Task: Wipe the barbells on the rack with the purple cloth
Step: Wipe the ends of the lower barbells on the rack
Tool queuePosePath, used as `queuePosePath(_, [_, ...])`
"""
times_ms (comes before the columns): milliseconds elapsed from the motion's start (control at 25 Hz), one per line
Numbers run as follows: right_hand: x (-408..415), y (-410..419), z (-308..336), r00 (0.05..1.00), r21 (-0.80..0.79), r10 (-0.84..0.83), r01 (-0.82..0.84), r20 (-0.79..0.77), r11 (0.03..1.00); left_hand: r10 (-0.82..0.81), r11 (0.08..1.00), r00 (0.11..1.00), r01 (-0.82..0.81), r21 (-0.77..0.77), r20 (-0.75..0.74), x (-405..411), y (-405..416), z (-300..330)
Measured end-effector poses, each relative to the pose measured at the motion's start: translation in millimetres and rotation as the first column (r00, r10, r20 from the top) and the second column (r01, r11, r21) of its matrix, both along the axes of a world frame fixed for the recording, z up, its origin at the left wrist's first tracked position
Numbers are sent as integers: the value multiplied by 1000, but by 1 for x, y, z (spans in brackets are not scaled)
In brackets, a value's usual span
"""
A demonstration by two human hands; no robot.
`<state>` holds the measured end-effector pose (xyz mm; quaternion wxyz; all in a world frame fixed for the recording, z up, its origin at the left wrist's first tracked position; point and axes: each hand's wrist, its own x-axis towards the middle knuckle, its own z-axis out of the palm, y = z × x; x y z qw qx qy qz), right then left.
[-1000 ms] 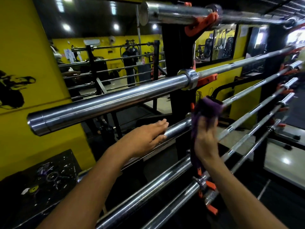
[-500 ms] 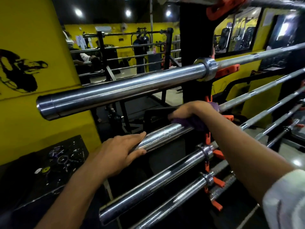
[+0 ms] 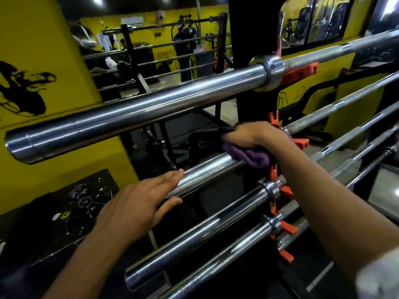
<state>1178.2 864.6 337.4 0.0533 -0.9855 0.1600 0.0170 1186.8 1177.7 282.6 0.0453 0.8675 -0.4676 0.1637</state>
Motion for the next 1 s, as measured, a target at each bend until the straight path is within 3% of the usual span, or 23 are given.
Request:
queuePosePath(40, [11, 6, 7, 993, 54, 42, -36, -109, 998, 0, 1000, 1000, 0, 9, 9, 0, -1, 0])
queuePosePath(80, [15, 15, 5, 987, 43, 98, -94, -125, 995, -7, 1000, 1000, 7, 14, 4, 0, 0, 1])
queuePosePath(120, [11, 23, -4, 989, -43, 142, -144, -47, 989, -15, 1000, 1000, 15, 9, -8, 0, 1, 1])
queuePosePath(160, [-1, 32, -21, 975, -160, 177, -154, 137, 975, -25, 1000, 999, 25, 0, -21, 1, 2, 1])
queuePosePath(240, [-35, 46, -60, 748, -205, 270, -181, 606, 962, -43, 999, 998, 43, -8, -40, 3, 2, 0])
queuePosePath(320, [-60, 42, -98, 532, -95, 293, -367, 794, 926, -47, 999, 998, 46, -10, -46, 3, 1, -1])
queuePosePath(360, [-67, 38, -116, 467, 49, 186, -447, 864, 893, -42, 999, 998, 41, -13, -51, 3, 1, 0])
queuePosePath(400, [-76, 38, -131, 404, 251, -29, -511, 914, 822, -35, 999, 998, 34, -12, -61, 3, 1, 1])
queuePosePath(440, [-89, 45, -135, 347, 497, -359, -536, 867, 682, -32, 999, 997, 31, -11, -72, 2, 1, 1])
queuePosePath(480, [-97, 51, -145, 289, 709, -690, -538, 664, 456, -34, 999, 996, 34, -10, -80, 2, 2, 1])
queuePosePath(520, [-103, 59, -148, 222, 808, -901, -556, 371, 196, -35, 999, 996, 34, -12, -86, 3, 2, 1])
queuePosePath(560, [-106, 60, -152, 203, 811, -976, -582, 80, -55, -27, 1000, 995, 26, -12, -97, 3, 2, 2])
queuePosePath(600, [-104, 56, -155, 271, 753, -957, -608, -103, -252, -16, 1000, 993, 15, -10, -114, 3, 1, 3])
queuePosePath(640, [-99, 49, -151, 361, 665, -914, -638, -186, -388, -8, 1000, 991, 6, -11, -130, 2, 0, 4])
queuePosePath(720, [-82, 47, -120, 420, 485, -884, -740, -206, -465, 1, 1000, 989, -4, -24, -151, 0, -2, 5])
queuePosePath(800, [-67, 54, -82, 351, 432, -889, -781, -294, -451, -9, 999, 986, 2, -45, -166, -2, -2, 7])
queuePosePath(880, [-59, 54, -65, 289, 401, -820, -761, -494, -509, -22, 998, 980, 11, -54, -198, -2, -3, 10])
queuePosePath(960, [-62, 53, -67, 438, 285, -741, -726, -510, -625, -36, 998, 977, 22, -67, -211, -2, -2, 11])
queuePosePath(1000, [-59, 57, -76, 510, 348, -733, -656, -451, -670, -35, 997, 977, 20, -72, -210, -2, -2, 11])
